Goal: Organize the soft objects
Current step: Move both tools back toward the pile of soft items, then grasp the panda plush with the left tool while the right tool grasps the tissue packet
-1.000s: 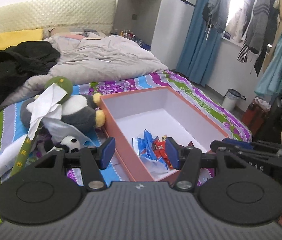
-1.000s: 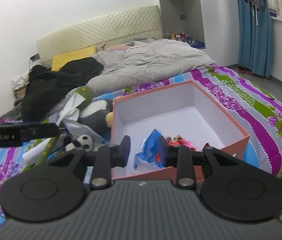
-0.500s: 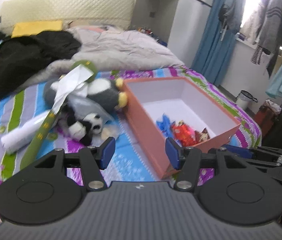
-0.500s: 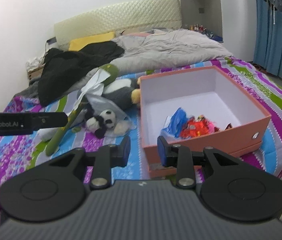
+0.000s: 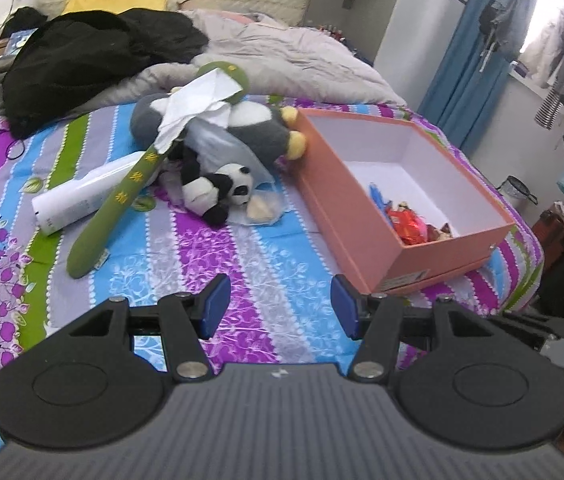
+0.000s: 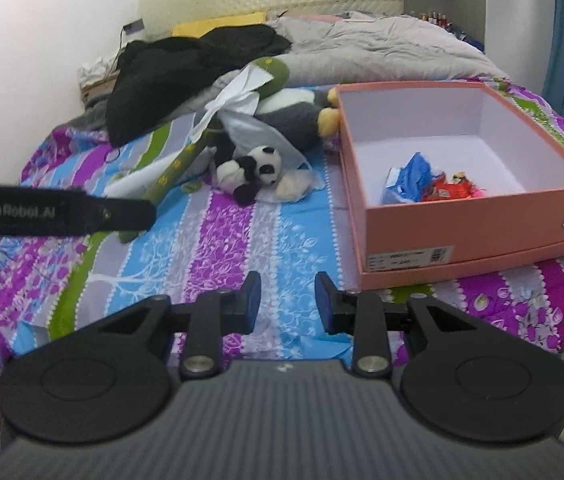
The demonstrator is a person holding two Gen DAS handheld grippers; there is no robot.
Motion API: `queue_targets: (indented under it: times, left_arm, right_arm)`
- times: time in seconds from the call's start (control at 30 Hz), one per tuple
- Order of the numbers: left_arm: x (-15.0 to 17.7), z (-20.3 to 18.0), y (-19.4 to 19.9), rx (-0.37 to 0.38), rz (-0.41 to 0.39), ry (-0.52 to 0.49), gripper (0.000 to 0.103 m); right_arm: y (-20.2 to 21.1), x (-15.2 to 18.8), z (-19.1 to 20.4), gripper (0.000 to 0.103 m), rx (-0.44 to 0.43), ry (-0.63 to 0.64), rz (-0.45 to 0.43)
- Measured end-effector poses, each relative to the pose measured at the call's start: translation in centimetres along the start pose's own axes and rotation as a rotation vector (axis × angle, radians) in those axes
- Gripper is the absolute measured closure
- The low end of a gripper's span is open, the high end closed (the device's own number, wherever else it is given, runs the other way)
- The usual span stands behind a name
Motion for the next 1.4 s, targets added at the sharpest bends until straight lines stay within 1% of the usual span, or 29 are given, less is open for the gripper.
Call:
queue_targets:
  times: [0.13,0.23,0.33,0.57,0.7,0.83,0.87,0.9,0.93,0.97,1.03,1.13,1.23,1.33,1.4]
  left_arm:
    - [-0.2,1.5,-1.6,-0.013,0.015,0.016,0.042]
    - [-0.4,2.7,-3.1,-0.018,0.033,0.036,0.041]
    - [-0.4,4.0,-5.1,-0.023,0.058,0.056,0.041]
    - [-0.9,6.8,-10.1,-0.038,0.101,0.075,0.041]
    - [-1.8,8.3,-13.4,-0.042,0.11,0.079,0.041]
    - [-3.0,9.8,-16.8,-0.045,0.123,0.081,0.041]
    - [-3.3,10.2,-17.7,-0.044,0.124,0.083,0.041]
    - [-3.6,10.6,-18.5,-0.045,0.123,0.085,0.041]
    - [-3.8,10.9,-19.2,-0.05,0.126,0.088,0.041]
    - [-4.0,11.2,-19.9,-0.055,0.127,0.092,0.041]
    - [-4.5,11.9,-21.4,-0.057,0.131,0.109,0.04]
    - [-5.0,12.8,-23.1,-0.05,0.138,0.136,0.039]
    - [-5.6,13.5,-24.5,-0.042,0.134,0.163,0.039]
    - [-6.0,13.9,-25.8,-0.014,0.132,0.198,0.039]
    - [-6.2,14.0,-26.6,-0.021,0.132,0.21,0.039]
  right_arm:
    - [-1.9,0.3,0.7,0.07,-0.001,-0.002,0.033]
    - [-3.7,0.1,1.4,0.07,0.014,0.027,0.051]
    - [-5.6,-0.3,1.9,0.07,0.018,0.04,0.064]
    - [-10.8,-1.2,2.5,0.07,0.028,0.053,0.125]
    - [-13.8,-2.5,2.5,0.07,0.042,0.054,0.13]
    - [-16.9,-4.4,2.4,0.07,0.058,0.054,0.114]
    - [-17.7,-4.8,2.5,0.063,0.059,0.051,0.113]
    - [-18.5,-5.2,2.5,0.05,0.062,0.046,0.11]
    - [-19.2,-5.5,2.5,0.046,0.065,0.041,0.104]
    - [-19.9,-5.7,2.6,0.043,0.064,0.04,0.099]
    - [-21.6,-6.1,2.7,0.043,0.058,0.038,0.103]
    - [-23.7,-6.7,2.7,0.043,0.082,0.022,0.103]
    - [-25.1,-7.2,2.5,0.043,0.107,0.011,0.089]
    - [-26.3,-7.8,2.3,0.043,0.123,0.007,0.078]
    - [-27.1,-8.2,2.0,0.044,0.126,-0.01,0.083]
Point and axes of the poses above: each gripper's, at about its wrist camera, not at the fingertips, and y roughly against the way its jaws point, z to its left, x to its underside, the point moved 1 cm from there along -y, roughly the way its jaws point, and after that the axes turned 14 degrees about -y, right-handed, at the moved point
